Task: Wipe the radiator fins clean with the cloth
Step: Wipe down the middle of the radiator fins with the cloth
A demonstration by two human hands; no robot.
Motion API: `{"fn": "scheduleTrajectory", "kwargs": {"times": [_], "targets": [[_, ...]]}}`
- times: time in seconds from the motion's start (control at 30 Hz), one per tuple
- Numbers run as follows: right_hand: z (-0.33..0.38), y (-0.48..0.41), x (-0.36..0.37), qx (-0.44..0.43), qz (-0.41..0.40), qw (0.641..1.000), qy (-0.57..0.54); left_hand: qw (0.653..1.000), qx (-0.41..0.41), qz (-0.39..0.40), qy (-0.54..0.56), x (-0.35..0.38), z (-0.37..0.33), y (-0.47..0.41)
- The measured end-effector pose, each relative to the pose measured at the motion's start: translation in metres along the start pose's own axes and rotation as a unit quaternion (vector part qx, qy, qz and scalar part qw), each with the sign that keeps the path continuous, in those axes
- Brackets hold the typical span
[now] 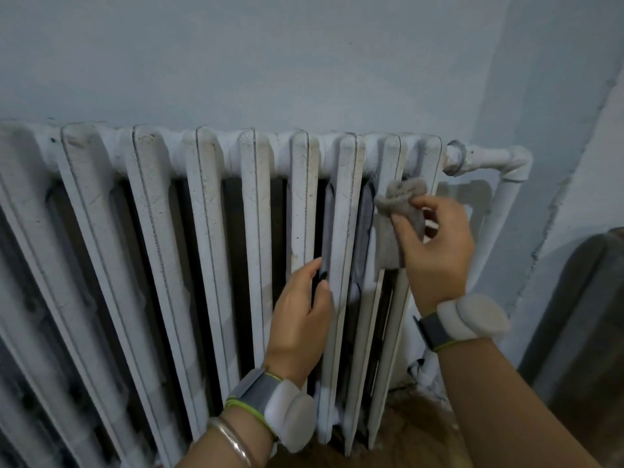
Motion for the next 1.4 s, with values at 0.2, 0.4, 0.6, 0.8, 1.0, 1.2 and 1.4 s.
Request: {"fn": "scheduleTrajectory", "kwargs": {"times": [0.2, 0.4, 0.6, 0.8, 1.0, 1.2, 1.4], "targets": [[-0.012, -0.007, 0.029, -0.002, -0.02, 1.0, 0.015, 0.995, -0.062, 0.058, 0.054, 0.017, 0.01, -0.014], [-0.03, 0.012, 0.037, -0.001, -0.007, 1.0, 0.003, 0.993, -0.083, 0.071, 0.052, 0.023, 0.019, -0.017], [-0.049, 0.044, 0.043, 0.021, 0.097, 0.994, 0.041, 0.994, -0.085, 0.05, 0.054, 0.026, 0.025, -0.018], [-0.069, 0.069, 0.05, 0.02, 0.153, 0.986, 0.061, 0.995, -0.084, 0.028, 0.052, 0.029, 0.027, -0.017], [-0.077, 0.082, 0.049, 0.02, 0.196, 0.98, 0.029, 0.995, -0.085, 0.014, 0.058, 0.032, 0.03, -0.016], [-0.089, 0.09, 0.047, -0.015, 0.31, 0.947, 0.081, 0.994, -0.086, 0.024, 0.061, 0.032, 0.028, -0.016], [-0.059, 0.046, 0.026, -0.052, 0.247, 0.965, 0.074, 0.994, -0.087, 0.017, 0.067, 0.031, 0.03, -0.014]]}}
Point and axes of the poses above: each hand's wrist, its own y-axis away from the middle knuckle, its own x-axis out of the palm, z = x × y, the point moved 6 cm from there along -y, towards the middle knuckle, and after that the axes turned 10 degrees about y, right-handed, at the moved point
